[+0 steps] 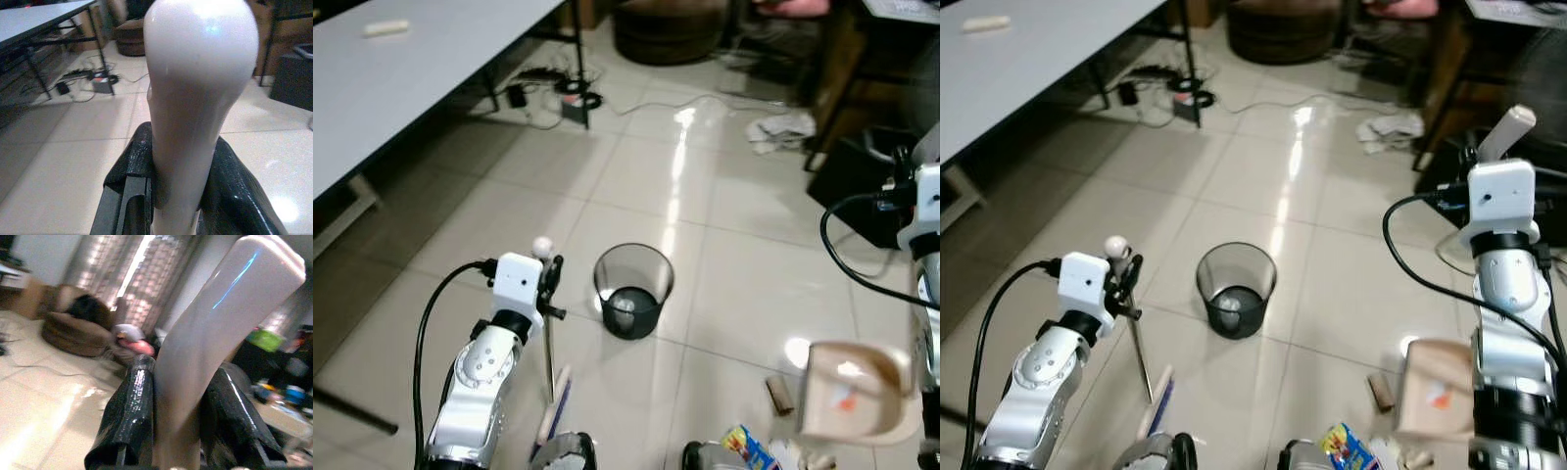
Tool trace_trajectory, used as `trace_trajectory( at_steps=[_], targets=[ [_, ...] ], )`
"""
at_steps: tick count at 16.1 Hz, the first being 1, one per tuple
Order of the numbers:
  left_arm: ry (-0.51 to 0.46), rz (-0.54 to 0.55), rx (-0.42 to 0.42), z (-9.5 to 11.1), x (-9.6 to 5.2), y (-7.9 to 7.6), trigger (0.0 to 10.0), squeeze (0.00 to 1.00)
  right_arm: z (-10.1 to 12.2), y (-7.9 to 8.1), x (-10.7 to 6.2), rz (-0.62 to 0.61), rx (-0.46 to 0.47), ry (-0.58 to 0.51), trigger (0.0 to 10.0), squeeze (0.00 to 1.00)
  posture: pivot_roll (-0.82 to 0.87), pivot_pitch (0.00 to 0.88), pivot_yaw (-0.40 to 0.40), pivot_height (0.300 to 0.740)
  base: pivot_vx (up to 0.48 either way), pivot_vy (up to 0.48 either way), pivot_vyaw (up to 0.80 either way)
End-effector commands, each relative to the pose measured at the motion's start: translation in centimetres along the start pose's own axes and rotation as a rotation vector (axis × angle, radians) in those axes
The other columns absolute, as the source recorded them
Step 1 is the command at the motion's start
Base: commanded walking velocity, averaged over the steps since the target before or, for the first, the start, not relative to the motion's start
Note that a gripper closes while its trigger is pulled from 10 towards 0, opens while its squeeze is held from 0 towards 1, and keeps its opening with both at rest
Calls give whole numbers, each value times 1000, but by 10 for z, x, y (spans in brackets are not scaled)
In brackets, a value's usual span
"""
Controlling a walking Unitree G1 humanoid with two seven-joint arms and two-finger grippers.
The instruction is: Sweep floor
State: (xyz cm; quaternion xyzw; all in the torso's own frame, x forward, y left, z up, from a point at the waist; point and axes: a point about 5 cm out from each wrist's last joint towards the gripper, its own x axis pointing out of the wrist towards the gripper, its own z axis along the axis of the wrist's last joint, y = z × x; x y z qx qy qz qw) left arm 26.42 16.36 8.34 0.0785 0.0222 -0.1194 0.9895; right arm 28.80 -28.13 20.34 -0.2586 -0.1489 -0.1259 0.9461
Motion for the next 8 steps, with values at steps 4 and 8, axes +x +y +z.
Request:
trace_trajectory(
  at_steps=[4, 8],
  targets=[
    [-30, -41, 18, 5, 3, -1, 10000, 0, -4, 13, -14, -121, 126, 84, 10000, 0, -7, 71, 38, 740, 0, 0, -800],
    [-10, -120, 43, 1, 0, -6, 10000, 0, 1, 31, -10, -99, 126, 106, 10000, 0, -7, 67, 40, 740, 0, 0, -800]
  ],
)
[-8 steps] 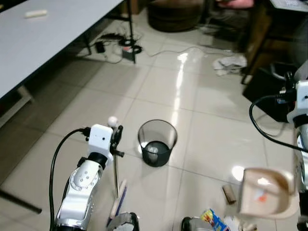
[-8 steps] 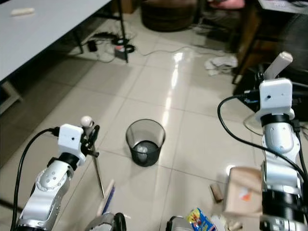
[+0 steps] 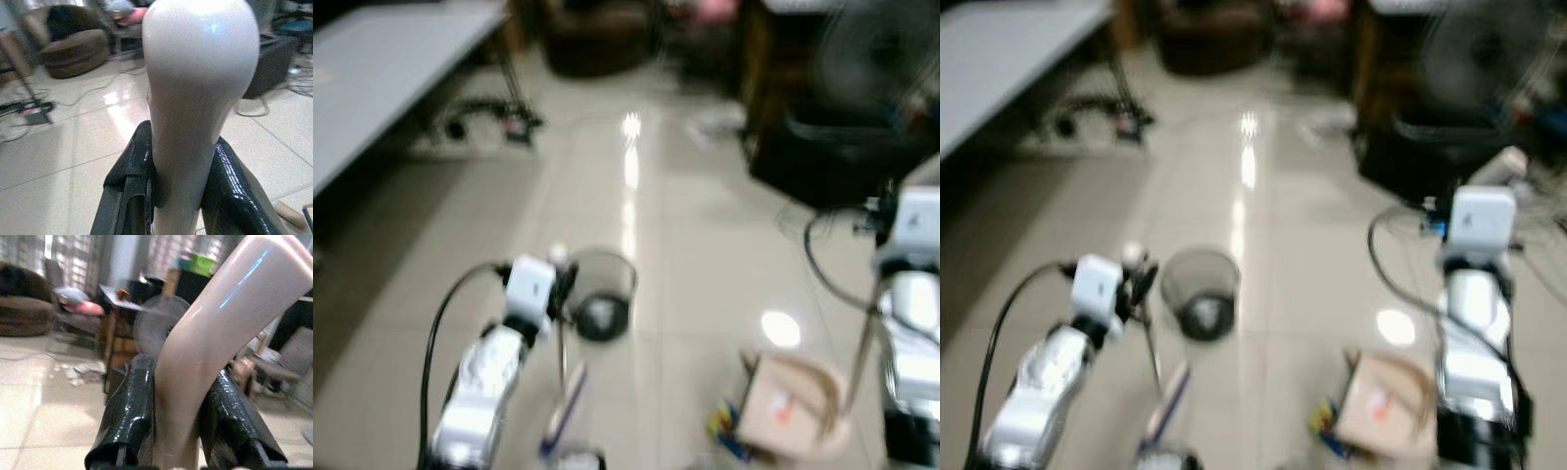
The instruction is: Sweep floor
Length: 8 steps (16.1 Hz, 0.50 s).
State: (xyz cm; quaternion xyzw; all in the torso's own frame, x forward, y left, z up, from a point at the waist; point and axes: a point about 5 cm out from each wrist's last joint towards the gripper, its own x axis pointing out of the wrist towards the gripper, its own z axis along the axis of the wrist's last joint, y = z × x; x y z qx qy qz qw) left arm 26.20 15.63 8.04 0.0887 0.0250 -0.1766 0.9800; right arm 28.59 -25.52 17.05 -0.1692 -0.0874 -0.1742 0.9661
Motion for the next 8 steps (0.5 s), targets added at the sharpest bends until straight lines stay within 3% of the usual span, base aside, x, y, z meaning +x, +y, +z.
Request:
trace_trajectory(
  at_steps=[1, 3, 7, 8],
  targets=[
    [-9, -6, 20, 4, 0, 3, 10000, 0, 12, 4, 6, -12, -12, -45, 10000, 0, -1, 69, 35, 740, 0, 0, -800],
    [-17, 21, 8, 6, 2, 5, 10000, 0, 8, 10, 4, -2, 30, -18, 10000, 0, 0, 68, 34, 740, 0, 0, -800],
    [-38, 117, -9, 12, 13, 6, 10000, 0, 7, 26, 1, 80, 209, 2, 10000, 0, -5, 64, 28, 740, 0, 0, -800],
    [-44, 148, -22, 14, 18, 8, 10000, 0, 4, 32, 0, 102, 240, 31, 10000, 0, -6, 65, 27, 740, 0, 0, 0]
  ],
)
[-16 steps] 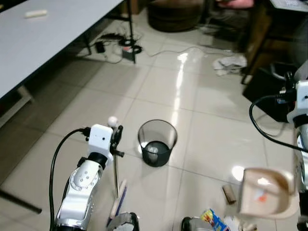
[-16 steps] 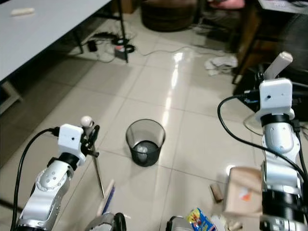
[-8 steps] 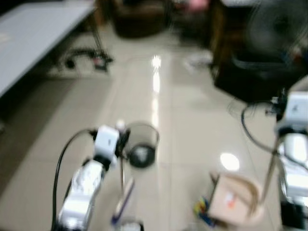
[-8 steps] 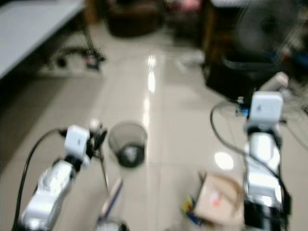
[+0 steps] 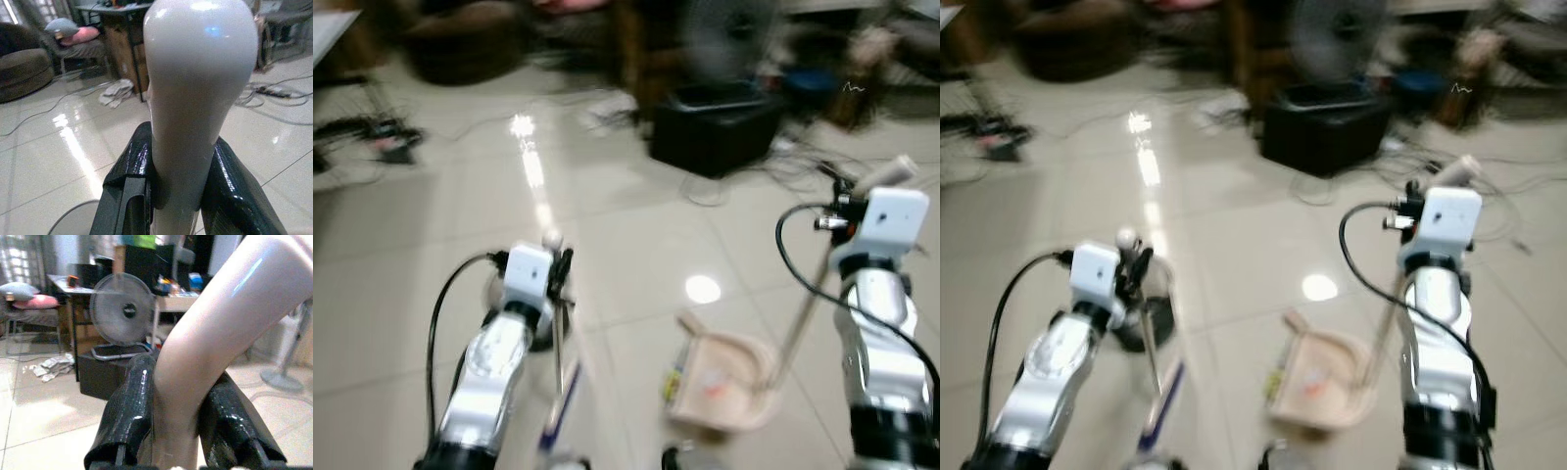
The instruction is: Sweep floor
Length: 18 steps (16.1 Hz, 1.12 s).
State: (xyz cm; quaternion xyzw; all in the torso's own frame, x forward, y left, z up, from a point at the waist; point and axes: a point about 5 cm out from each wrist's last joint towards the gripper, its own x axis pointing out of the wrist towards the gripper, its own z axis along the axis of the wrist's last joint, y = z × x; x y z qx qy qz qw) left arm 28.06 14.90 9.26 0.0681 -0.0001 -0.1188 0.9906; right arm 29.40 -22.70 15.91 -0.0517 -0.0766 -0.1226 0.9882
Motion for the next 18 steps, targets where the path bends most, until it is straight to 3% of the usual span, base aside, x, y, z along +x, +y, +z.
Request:
trace_trajectory(
  at_steps=[1, 4, 6, 18],
  targets=[
    [-1, 58, 0, 3, 5, 6, 10000, 0, 0, 9, 3, 40, 51, 9, 10000, 0, -4, 63, 23, 740, 0, 0, 0],
    [-8, 65, 13, 8, 12, 4, 10000, 0, -3, 26, -1, 135, 30, 19, 10000, 0, -7, 62, 25, 740, 0, -480, 267],
    [-11, 62, 25, 9, 14, 3, 10000, 0, -4, 29, -2, 143, 40, 19, 10000, 0, -7, 62, 28, 740, 0, -480, 800],
    [-12, 70, 49, 10, 17, 0, 10000, 0, -10, 21, -2, 114, 28, 28, 10000, 0, -9, 67, 28, 740, 0, -480, 800]
  ],
)
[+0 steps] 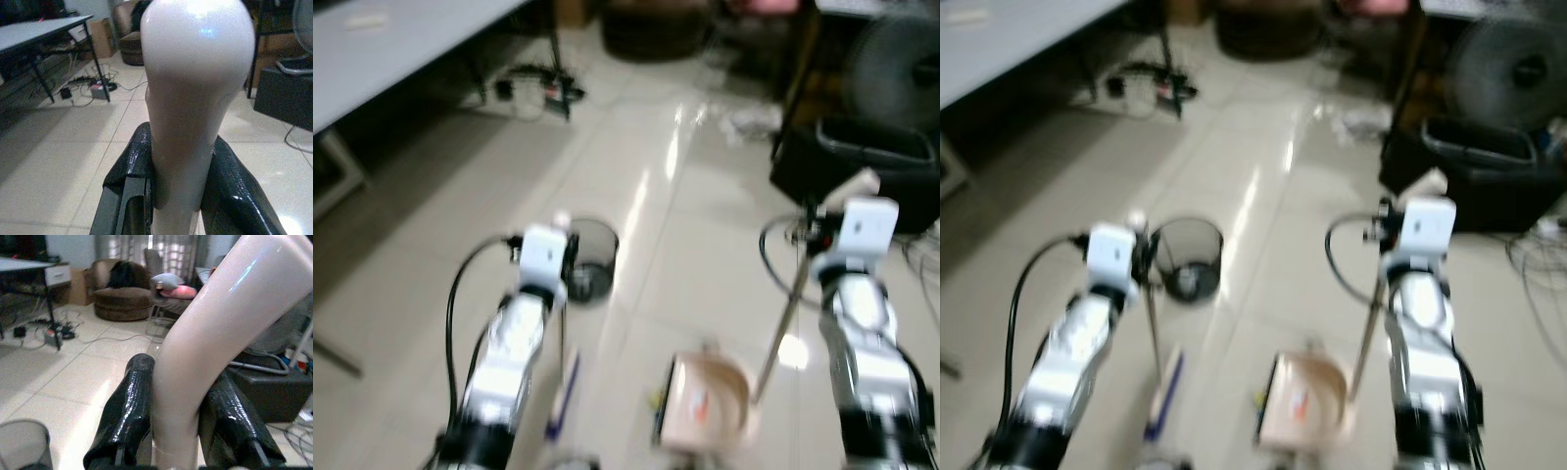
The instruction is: Sweep floor
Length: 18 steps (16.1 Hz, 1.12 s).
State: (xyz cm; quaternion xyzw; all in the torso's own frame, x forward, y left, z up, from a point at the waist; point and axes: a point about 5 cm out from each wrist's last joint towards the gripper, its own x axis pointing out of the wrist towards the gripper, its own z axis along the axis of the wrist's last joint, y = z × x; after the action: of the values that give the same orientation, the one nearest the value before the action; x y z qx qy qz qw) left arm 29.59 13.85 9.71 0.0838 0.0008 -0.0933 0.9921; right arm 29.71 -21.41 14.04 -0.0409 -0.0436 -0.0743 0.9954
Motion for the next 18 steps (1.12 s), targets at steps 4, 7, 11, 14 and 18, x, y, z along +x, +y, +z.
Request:
trace_trajectory(
  at_steps=[4, 7, 11, 14, 18],
  targets=[
    [-19, 16, 26, 3, 1, 6, 10000, 0, 5, 4, -1, -9, 6, -51, 10000, 0, -15, 63, 29, 740, 0, -360, 103],
    [-14, 17, 13, 3, 2, 6, 10000, 0, 3, 4, -1, -9, 13, -41, 10000, 0, -16, 56, 32, 740, 0, 0, 0],
    [-21, 5, 30, 4, 6, 8, 10000, 0, -1, 3, -2, -29, 2, -38, 10000, 0, -16, 51, 38, 740, 0, 0, 0],
    [-25, -1, 37, 5, 8, 8, 10000, 0, -2, 0, -6, -31, -12, -57, 10000, 0, -18, 53, 43, 740, 0, 0, 0],
    [-29, -17, 34, 6, 10, 4, 10000, 0, -5, 0, -7, -35, -16, -37, 10000, 0, -18, 68, 43, 740, 0, 0, 0]
  ],
)
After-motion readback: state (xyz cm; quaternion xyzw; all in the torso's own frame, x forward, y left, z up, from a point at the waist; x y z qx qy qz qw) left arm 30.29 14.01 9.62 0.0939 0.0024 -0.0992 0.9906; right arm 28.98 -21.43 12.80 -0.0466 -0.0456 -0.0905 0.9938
